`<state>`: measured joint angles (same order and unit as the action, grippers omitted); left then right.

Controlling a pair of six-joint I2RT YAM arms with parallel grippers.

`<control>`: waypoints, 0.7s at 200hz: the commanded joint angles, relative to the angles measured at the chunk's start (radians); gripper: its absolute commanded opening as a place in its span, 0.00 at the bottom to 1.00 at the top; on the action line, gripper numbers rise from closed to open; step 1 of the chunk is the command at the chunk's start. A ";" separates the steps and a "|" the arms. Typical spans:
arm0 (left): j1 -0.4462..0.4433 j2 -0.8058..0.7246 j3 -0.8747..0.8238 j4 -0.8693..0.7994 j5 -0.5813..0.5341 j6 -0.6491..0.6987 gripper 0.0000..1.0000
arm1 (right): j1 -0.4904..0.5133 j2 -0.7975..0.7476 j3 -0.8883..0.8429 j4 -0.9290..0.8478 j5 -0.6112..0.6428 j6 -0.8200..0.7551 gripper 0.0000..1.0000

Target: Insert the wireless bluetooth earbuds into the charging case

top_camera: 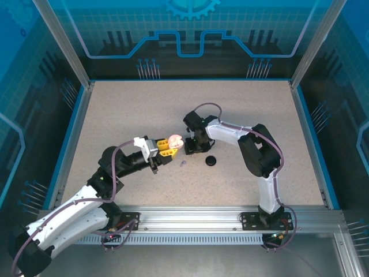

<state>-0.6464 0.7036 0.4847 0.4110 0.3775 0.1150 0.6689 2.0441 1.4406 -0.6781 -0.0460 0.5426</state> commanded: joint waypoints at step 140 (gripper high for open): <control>-0.009 -0.022 -0.021 -0.011 -0.023 0.026 0.11 | 0.041 0.059 0.074 -0.144 0.097 -0.044 0.39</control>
<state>-0.6464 0.6983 0.4751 0.3973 0.3767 0.1154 0.6895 2.0819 1.5009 -0.7521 -0.0025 0.5194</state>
